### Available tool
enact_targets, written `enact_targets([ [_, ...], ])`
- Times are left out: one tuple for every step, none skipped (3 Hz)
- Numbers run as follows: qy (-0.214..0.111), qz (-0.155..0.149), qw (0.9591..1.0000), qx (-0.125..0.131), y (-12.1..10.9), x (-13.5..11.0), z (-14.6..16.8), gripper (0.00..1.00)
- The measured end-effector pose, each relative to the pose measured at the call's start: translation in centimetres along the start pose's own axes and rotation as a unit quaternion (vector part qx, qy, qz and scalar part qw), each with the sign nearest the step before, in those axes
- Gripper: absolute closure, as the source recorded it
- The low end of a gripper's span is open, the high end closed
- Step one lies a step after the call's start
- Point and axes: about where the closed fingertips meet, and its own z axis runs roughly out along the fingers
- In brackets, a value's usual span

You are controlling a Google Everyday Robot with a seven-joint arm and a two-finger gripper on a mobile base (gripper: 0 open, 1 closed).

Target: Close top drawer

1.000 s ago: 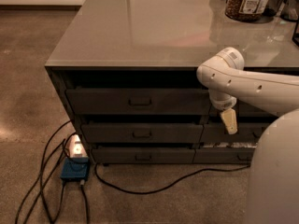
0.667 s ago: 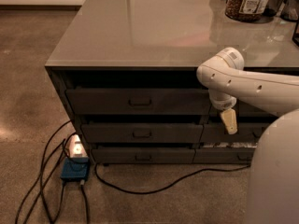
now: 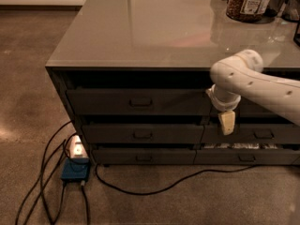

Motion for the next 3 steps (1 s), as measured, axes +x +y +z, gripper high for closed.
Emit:
enact_targets([
  [-0.11,0.002,0.9933,0.036,-0.6,-2.0,-0.5,0.0],
  [-0.199,-0.015,0.9796,0.023,-1.3,-3.3,0.9,0.0],
  [-0.209,-0.037,0.9764,0.041,-3.0,-2.4,-0.6,0.0],
])
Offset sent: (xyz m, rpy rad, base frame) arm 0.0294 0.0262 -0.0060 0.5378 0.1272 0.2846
